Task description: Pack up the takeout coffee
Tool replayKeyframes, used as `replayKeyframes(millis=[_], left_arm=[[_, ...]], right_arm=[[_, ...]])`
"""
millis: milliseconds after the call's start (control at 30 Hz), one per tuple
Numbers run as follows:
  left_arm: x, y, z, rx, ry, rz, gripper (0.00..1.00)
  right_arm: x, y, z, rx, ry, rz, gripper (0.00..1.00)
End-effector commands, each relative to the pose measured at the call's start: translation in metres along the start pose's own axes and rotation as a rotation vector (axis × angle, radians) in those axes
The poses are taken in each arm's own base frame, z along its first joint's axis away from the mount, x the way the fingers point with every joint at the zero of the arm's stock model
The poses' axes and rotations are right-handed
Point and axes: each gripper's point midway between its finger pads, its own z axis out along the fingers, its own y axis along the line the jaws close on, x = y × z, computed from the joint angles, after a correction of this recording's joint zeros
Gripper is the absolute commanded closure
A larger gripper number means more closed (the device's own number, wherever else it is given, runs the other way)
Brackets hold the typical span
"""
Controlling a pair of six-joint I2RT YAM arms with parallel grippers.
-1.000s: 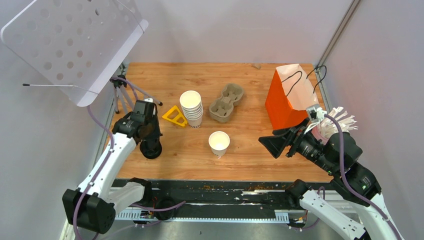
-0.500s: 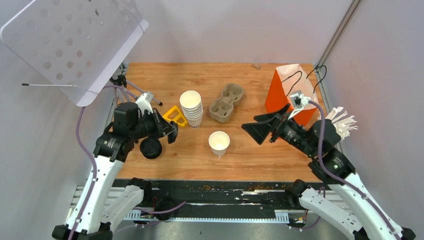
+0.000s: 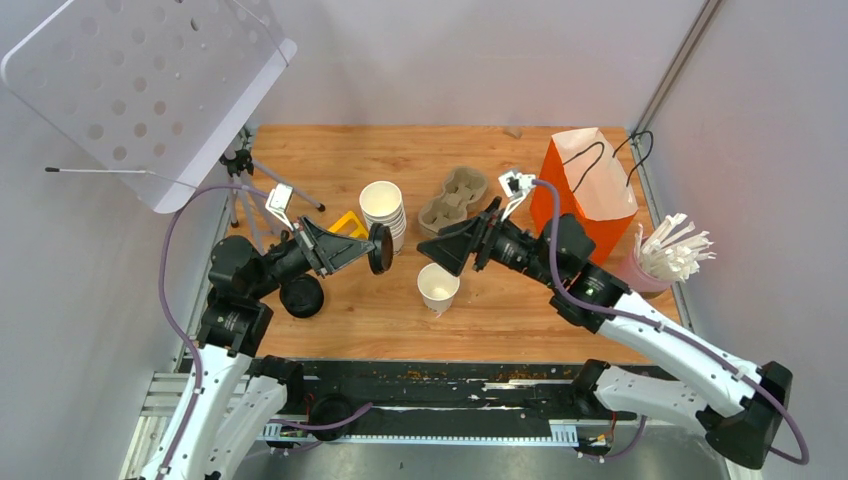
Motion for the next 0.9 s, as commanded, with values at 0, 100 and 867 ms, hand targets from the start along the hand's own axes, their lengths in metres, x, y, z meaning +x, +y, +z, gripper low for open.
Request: replayKeyframes(millis=[0,100,867], left_arm=[[-0.011,-0.045,-0.004,0.193,-0.036,0.024,0.9],[-0.012,-0.05,-0.005,0.233,-0.045,0.011,0.9],[0.001,-0.039,-0.007,0.179,0.016,-0.001,0.9]], right_arm=[[-0.007,0.025,0.023,-0.085,-0.062,0.022,0.0],[0.007,0.029,0.038,-0.077,-0.022,0.012,0.0],[0.019,0.027,0.058,-0.046,0.035,-0.102,0.06]])
